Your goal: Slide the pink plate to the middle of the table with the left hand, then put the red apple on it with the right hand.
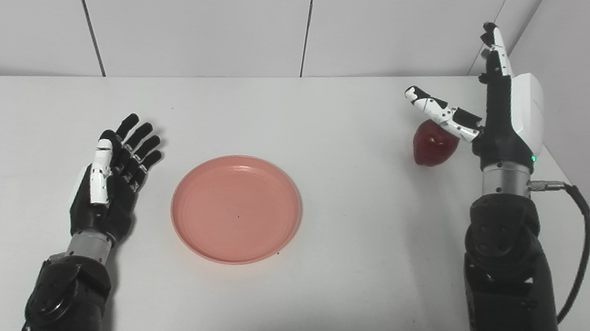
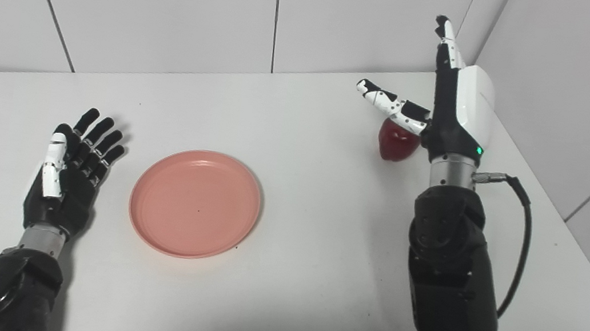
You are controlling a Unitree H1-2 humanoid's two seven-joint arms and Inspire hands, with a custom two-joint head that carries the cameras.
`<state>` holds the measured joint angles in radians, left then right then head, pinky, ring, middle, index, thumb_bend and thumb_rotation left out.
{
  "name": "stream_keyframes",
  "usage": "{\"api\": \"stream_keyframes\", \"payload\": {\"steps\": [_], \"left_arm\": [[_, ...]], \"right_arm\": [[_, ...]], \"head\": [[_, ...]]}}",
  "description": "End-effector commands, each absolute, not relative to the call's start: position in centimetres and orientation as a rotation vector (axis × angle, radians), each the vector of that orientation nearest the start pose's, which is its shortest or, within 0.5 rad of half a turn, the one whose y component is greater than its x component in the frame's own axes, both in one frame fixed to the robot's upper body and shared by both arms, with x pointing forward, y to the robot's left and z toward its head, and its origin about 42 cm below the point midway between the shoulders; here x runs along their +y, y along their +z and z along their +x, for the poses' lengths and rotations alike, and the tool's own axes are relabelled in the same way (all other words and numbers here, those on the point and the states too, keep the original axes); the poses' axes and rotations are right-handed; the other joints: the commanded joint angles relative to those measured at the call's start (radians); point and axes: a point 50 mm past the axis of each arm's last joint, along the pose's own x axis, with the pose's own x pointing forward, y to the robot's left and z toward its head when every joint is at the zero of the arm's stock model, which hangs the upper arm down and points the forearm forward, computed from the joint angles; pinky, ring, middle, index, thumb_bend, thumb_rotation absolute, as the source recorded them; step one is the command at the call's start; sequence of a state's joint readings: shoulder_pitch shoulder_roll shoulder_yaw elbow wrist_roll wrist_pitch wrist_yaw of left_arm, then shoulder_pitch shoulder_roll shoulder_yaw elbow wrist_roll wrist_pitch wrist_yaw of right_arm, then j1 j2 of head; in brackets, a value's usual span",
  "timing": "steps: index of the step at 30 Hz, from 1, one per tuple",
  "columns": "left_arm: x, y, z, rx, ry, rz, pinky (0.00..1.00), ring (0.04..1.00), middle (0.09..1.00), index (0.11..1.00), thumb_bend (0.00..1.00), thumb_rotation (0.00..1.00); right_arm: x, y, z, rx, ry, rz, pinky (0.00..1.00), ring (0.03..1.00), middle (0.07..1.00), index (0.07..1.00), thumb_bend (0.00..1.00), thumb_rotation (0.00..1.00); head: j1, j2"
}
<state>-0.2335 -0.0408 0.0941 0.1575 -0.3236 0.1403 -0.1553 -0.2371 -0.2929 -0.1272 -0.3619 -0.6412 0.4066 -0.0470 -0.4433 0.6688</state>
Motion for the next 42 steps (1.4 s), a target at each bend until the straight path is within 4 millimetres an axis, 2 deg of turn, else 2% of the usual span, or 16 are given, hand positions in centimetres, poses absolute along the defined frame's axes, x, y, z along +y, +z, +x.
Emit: {"api": "stream_keyframes", "payload": {"steps": [1,15,30,34,42], "left_arm": [[19.6,10.2,35.4,0.099,-0.145,-0.384,0.91,0.895,0.903,0.891,0.35,1.00],[20.0,10.2,35.4,0.097,-0.135,-0.390,0.90,0.888,0.895,0.883,0.35,1.00],[20.1,10.5,35.3,0.103,-0.131,-0.402,0.89,0.882,0.889,0.873,0.36,1.00],[20.2,10.6,35.2,0.105,-0.135,-0.401,0.89,0.882,0.889,0.874,0.35,1.00],[20.3,10.5,35.1,0.104,-0.140,-0.396,0.89,0.881,0.889,0.875,0.35,1.00]], "right_arm": [[-32.5,28.4,32.6,-0.254,-0.490,-0.859,0.75,0.881,0.949,0.963,0.98,0.53],[-34.9,26.4,34.0,-0.113,-0.503,-0.908,0.77,0.917,0.976,0.988,1.00,0.52],[-36.1,23.9,35.9,0.004,-0.471,-0.930,0.67,0.870,0.966,0.991,1.00,0.51],[-36.5,23.1,36.4,0.033,-0.453,-0.924,0.71,0.895,0.982,0.999,1.00,0.50],[-36.6,22.2,37.1,0.074,-0.428,-0.921,0.72,0.907,0.992,1.000,1.00,0.50]], "head": [[0.000,-0.002],[0.005,0.004],[0.010,0.014],[0.011,0.018],[0.014,0.024]]}}
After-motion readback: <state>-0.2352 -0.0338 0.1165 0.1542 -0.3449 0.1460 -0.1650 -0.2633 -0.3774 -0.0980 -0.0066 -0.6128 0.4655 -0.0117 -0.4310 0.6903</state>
